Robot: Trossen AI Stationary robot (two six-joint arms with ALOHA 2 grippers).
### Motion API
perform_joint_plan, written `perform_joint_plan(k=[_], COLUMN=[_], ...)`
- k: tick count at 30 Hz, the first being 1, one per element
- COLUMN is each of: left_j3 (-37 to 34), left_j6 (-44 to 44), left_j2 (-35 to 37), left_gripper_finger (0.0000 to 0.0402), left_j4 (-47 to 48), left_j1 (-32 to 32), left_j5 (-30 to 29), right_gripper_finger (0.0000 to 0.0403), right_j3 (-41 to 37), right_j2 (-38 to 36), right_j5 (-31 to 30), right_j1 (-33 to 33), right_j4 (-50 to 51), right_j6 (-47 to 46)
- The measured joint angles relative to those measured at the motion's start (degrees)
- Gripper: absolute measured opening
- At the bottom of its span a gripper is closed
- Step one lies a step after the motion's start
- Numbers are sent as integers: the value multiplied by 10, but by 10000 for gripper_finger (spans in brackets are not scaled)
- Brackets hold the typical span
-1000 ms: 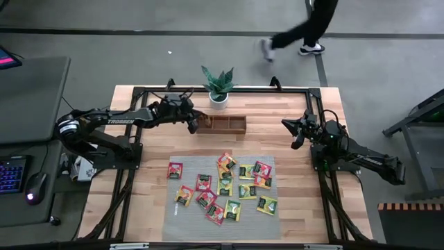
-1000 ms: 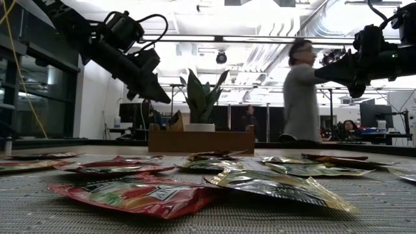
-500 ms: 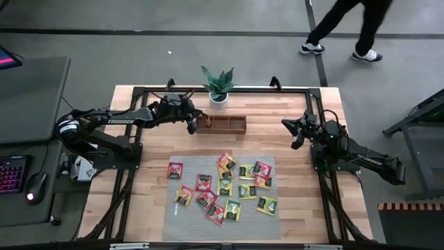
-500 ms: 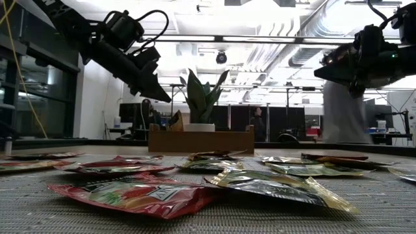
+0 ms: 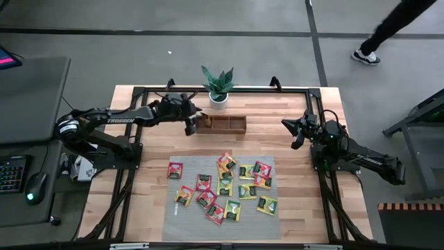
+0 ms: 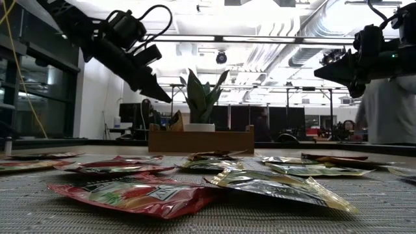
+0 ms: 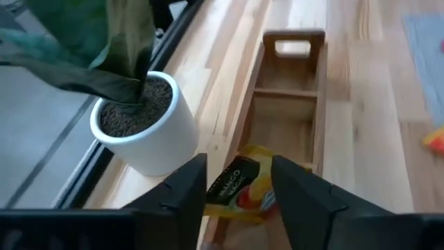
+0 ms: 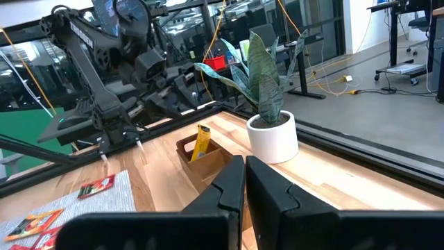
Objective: Pick & Place Tea
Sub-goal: Put the orange tea bag into the left section of the wooden organizer
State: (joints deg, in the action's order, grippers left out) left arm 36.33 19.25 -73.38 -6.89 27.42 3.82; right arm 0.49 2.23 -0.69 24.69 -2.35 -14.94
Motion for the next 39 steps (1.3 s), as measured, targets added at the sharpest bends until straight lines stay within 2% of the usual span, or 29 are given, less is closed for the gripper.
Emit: perform_joint_plan(k=[4, 9, 13, 19, 30, 39], left_j3=[67, 142, 175, 198, 200, 200], left_j6=[54, 101, 146, 174, 200, 201], left_j2=[-24, -70, -105, -129, -169, -170], left_gripper_finger=[174, 174, 174, 174, 174, 174], left_j4=[95, 225, 281, 297, 271, 249], left_j1=[10, 51, 78, 102, 101, 101], left_j5=[21, 98, 116, 149, 148, 158], right_gripper_finger=[12, 12, 12, 12, 12, 12], right_j3=[0, 0, 0, 0, 0, 0], right_j2=[0, 0, 0, 0, 0, 0], right_j5=[0, 0, 0, 0, 0, 0], right_j1=[0, 0, 0, 0, 0, 0], right_j4=[0, 0, 0, 0, 0, 0], right_j6=[0, 0, 0, 0, 0, 0])
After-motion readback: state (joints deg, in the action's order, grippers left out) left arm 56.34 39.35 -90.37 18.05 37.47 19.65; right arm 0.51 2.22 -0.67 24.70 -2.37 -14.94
